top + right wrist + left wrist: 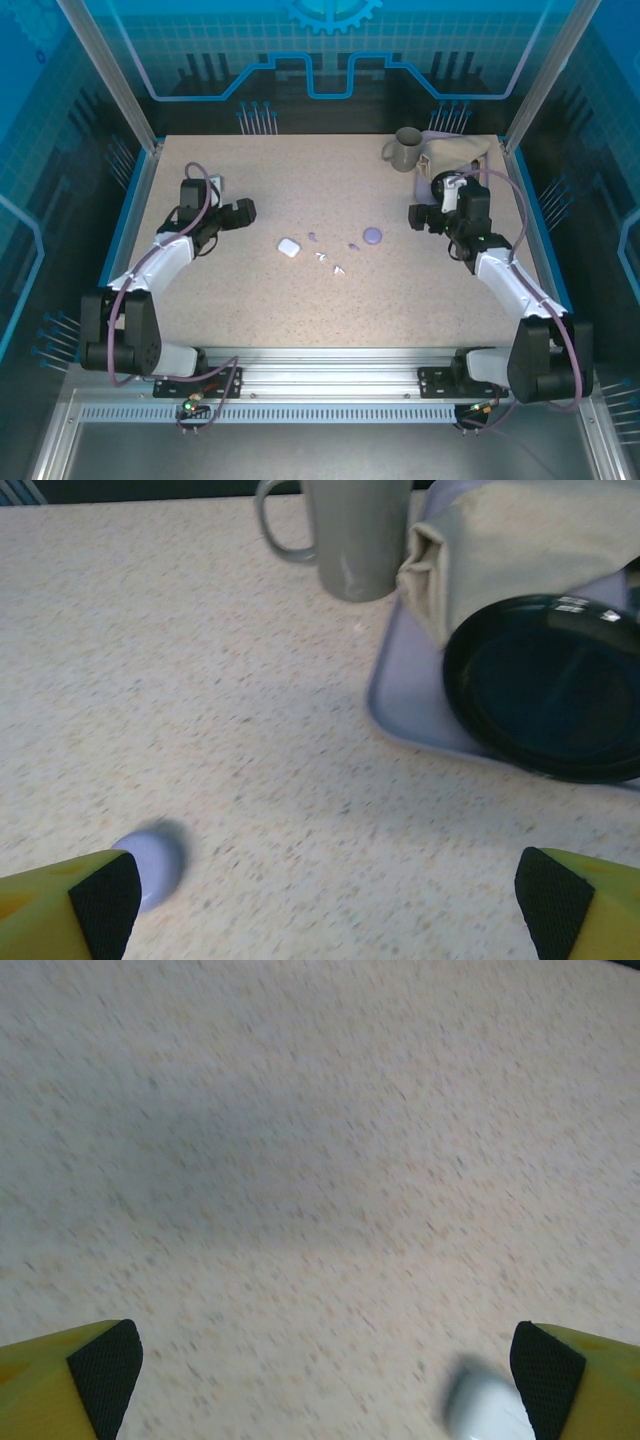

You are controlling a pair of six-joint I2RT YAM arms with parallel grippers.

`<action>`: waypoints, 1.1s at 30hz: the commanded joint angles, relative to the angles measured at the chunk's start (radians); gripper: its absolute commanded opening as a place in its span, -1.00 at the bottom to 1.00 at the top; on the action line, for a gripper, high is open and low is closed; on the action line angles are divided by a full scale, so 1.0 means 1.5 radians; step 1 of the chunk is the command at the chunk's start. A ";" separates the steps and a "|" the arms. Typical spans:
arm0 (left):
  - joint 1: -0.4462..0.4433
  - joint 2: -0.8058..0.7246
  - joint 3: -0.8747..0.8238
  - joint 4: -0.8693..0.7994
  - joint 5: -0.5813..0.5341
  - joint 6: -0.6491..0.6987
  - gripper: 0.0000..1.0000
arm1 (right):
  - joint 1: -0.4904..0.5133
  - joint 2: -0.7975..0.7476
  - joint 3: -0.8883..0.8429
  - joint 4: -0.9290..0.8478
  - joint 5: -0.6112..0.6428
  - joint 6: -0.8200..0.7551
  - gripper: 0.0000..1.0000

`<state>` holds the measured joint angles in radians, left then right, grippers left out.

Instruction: Insert the wireless bluetooth earbuds into the charging case

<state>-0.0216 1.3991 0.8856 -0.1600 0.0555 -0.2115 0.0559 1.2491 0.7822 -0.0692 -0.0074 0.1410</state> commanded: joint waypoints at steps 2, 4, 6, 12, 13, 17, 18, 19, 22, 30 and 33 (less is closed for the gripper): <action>0.001 -0.013 0.031 -0.161 0.130 -0.065 0.97 | 0.000 -0.036 0.028 -0.134 -0.114 0.022 1.00; -0.008 -0.017 0.035 -0.181 0.148 -0.065 0.97 | 0.007 -0.045 0.035 -0.155 -0.147 0.026 1.00; -0.024 -0.015 0.046 -0.203 0.154 -0.051 0.97 | 0.025 -0.050 0.040 -0.176 -0.170 0.027 1.00; -0.073 0.033 0.078 -0.249 0.178 -0.006 0.79 | 0.085 -0.039 0.049 -0.208 -0.196 0.024 1.00; -0.080 0.041 0.082 -0.253 0.177 -0.001 0.76 | 0.091 -0.035 0.050 -0.210 -0.201 0.022 1.00; -0.103 0.081 0.109 -0.277 0.155 -0.008 0.67 | 0.131 -0.022 0.053 -0.219 -0.184 0.016 1.00; -0.107 0.092 0.117 -0.284 0.154 -0.018 0.63 | 0.140 -0.020 0.053 -0.218 -0.178 0.014 1.00; -0.111 0.099 0.121 -0.285 0.153 -0.032 0.58 | 0.147 -0.016 0.054 -0.217 -0.178 0.013 1.00; -0.128 0.115 0.114 -0.266 0.141 -0.104 0.52 | 0.169 -0.007 0.058 -0.216 -0.172 0.009 1.00; -0.146 0.092 0.063 -0.191 0.120 -0.241 0.54 | 0.272 0.071 0.120 -0.201 -0.176 -0.024 1.00; -0.133 0.069 0.047 -0.182 0.130 -0.249 0.54 | 0.330 0.141 0.177 -0.216 -0.153 -0.047 1.00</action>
<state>-0.2359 1.5566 0.9821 -0.4644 0.2478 -0.5171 0.4843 1.3918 0.9745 -0.3748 -0.2558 0.1196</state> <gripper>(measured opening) 0.770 0.999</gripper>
